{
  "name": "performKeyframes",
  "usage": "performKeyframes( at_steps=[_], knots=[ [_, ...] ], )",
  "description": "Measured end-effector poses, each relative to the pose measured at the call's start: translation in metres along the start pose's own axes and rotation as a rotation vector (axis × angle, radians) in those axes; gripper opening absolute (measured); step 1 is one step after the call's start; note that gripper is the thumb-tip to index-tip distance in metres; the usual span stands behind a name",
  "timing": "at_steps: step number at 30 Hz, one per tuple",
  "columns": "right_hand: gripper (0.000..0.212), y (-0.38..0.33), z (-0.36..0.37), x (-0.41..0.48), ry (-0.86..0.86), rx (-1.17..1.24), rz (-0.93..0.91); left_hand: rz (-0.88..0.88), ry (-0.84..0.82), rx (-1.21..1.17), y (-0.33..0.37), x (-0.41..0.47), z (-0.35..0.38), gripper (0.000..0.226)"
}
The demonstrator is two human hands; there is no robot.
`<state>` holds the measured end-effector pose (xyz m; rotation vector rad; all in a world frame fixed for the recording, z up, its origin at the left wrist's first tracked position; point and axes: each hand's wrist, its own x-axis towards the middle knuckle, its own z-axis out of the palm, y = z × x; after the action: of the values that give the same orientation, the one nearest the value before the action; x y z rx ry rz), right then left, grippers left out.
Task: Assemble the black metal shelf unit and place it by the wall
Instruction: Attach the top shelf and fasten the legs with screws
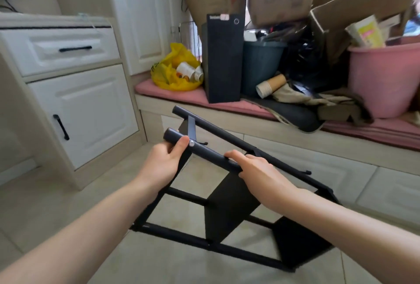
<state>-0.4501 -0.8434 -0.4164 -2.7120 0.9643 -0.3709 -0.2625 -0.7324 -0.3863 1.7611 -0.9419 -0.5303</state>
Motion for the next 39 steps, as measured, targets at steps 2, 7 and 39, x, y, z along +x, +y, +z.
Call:
performKeyframes(
  at_steps=[2, 7, 39],
  knots=[
    [0.062, -0.001, -0.012, 0.003, 0.028, 0.065, 0.034, 0.04, 0.032, 0.001, 0.021, 0.005, 0.002, 0.03],
    [0.047, -0.009, -0.027, 0.0, 0.095, 0.239, 0.102, 0.112, 0.109, -0.009, 0.057, 0.011, 0.005, 0.027],
    [0.044, -0.002, -0.069, -0.03, 0.111, 0.584, 0.3, 0.411, 0.537, 0.345, 0.054, -0.048, 0.034, 0.085]
  ],
)
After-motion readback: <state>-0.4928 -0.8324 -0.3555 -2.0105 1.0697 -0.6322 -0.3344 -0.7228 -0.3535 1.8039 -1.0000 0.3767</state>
